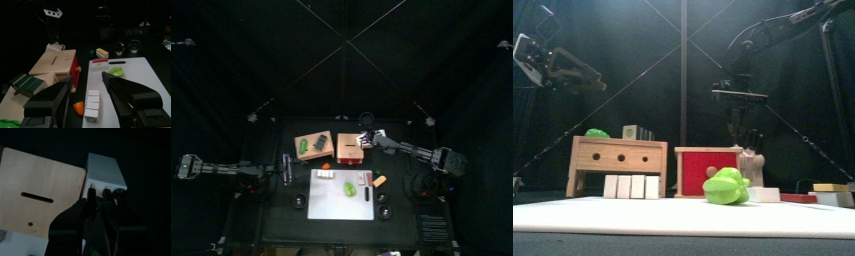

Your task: Grab cleaver

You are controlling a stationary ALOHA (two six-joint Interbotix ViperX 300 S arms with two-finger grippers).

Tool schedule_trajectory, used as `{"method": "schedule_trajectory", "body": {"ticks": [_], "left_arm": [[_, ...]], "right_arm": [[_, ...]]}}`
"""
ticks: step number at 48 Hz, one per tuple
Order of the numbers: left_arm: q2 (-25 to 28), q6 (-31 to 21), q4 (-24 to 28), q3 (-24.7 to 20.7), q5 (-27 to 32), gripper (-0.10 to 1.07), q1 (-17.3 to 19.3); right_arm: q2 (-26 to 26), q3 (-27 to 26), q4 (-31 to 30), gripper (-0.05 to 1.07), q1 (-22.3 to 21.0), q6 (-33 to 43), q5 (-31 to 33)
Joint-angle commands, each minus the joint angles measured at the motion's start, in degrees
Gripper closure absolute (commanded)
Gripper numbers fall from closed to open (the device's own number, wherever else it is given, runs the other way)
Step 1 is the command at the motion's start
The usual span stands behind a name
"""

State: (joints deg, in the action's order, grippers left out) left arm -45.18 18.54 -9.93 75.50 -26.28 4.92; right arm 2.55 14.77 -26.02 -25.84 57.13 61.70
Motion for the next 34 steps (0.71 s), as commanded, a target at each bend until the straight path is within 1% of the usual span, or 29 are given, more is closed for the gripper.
{"method": "schedule_trajectory", "body": {"ticks": [1, 15, 25, 34], "left_arm": [[0.18, -0.09, -0.09, -0.7, -0.18, 0.11, 0.09], [0.09, -0.09, -0.09, -0.44, -0.18, 0.11, 0.09], [0.09, -0.09, -0.09, -0.44, -0.18, 0.11, 0.09], [0.18, -0.09, -0.09, -0.44, 0.09, 0.11, 0.09]], "right_arm": [[1.05, -2.37, -0.53, 0.39, 0.35, -0.09, 0.26], [1.05, -4.04, -0.7, 0.39, 1.41, 0.0, 1.67], [1.23, -5.71, -1.05, 0.39, 3.6, 0.0, 2.9], [1.49, -7.82, -2.55, 0.39, 5.89, 0.0, 6.33]]}}
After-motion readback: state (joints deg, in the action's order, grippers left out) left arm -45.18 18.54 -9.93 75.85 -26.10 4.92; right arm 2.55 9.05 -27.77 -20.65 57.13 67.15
